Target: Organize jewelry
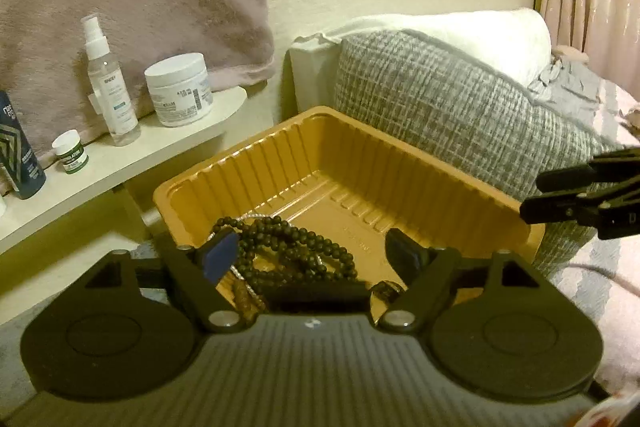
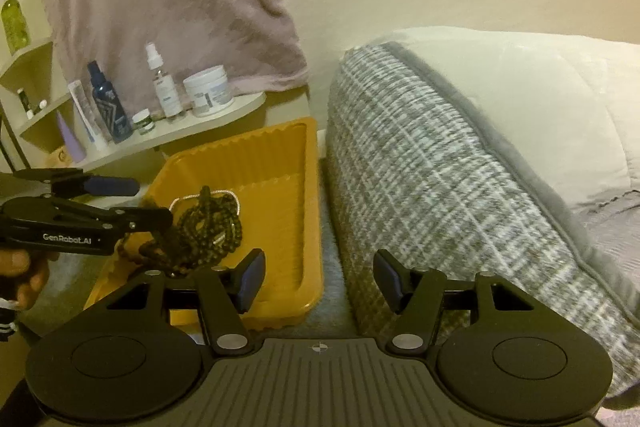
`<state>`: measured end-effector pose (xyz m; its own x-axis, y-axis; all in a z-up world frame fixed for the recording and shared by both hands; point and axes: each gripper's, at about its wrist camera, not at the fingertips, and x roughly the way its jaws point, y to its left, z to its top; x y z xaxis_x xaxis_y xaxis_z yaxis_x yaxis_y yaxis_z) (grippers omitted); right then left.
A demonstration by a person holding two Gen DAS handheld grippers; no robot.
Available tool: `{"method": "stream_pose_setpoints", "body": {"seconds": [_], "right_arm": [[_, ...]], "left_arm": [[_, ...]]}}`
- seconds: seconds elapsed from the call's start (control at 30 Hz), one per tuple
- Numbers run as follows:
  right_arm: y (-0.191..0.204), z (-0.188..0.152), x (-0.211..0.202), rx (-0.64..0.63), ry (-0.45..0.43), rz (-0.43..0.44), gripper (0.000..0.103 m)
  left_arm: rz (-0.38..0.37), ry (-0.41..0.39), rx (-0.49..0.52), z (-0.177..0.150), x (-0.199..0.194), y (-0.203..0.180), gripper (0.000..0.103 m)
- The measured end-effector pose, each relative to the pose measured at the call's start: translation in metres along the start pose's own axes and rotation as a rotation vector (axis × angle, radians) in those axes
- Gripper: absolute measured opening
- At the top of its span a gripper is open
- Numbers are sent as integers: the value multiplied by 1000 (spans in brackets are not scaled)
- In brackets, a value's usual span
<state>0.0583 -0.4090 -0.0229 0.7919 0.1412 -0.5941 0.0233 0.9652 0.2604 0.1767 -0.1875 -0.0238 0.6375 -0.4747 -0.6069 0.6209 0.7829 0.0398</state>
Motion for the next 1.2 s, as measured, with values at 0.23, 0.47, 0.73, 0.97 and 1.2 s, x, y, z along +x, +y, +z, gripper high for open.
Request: {"method": "stream_pose_setpoints", "body": {"seconds": [0.23, 0.47, 0.73, 0.97, 1.2], "right_arm": [[11, 2, -13, 37, -21, 16, 60], [49, 9, -9, 25, 14, 53, 63], [93, 4, -12, -13, 38, 88, 73], [118, -10, -21, -33, 76, 77, 74], [142, -30, -20, -77, 142, 50, 74]], "left_arm": [[106, -43, -91, -14, -39, 25, 88], [272, 17, -288, -60, -88, 61, 94], [358, 48, -425, -102, -137, 75, 102], [355, 49, -410, -115, -154, 53, 102], [354, 53, -465, -126, -174, 47, 102]]}}
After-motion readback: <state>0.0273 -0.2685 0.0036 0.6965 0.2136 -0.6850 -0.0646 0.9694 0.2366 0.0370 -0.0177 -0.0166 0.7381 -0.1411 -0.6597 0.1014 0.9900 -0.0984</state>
